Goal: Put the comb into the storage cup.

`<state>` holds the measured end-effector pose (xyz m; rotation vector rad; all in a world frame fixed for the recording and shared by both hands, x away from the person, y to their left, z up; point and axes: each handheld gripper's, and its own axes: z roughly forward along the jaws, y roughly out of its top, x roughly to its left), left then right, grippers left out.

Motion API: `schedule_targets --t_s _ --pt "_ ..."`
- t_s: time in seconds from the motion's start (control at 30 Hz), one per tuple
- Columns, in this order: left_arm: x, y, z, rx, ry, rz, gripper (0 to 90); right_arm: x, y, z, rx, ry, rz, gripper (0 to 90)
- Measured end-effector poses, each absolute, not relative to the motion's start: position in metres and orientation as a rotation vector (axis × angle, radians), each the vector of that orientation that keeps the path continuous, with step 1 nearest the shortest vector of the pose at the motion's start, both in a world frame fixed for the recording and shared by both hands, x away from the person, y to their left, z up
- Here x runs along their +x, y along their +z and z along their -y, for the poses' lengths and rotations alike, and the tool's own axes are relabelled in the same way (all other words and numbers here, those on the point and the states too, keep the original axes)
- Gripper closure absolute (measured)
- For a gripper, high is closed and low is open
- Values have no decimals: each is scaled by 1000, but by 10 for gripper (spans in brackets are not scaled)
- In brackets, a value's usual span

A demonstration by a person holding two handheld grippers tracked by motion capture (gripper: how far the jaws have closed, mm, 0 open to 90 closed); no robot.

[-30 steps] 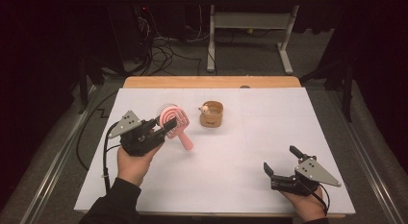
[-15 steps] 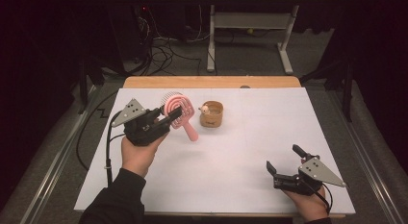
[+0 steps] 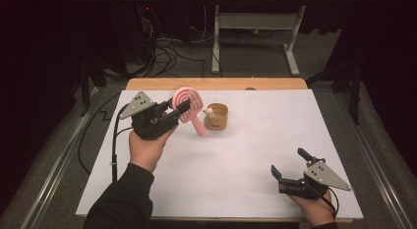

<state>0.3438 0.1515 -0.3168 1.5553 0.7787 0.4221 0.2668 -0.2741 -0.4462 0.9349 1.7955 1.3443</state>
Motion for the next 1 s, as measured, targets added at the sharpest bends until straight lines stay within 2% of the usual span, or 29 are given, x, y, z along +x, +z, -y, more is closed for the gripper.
schedule_targets --t_s 1.0 --pt "377 -303 -127 1534 412 -774 631 264 -444 275 930 1368 -1784 2"
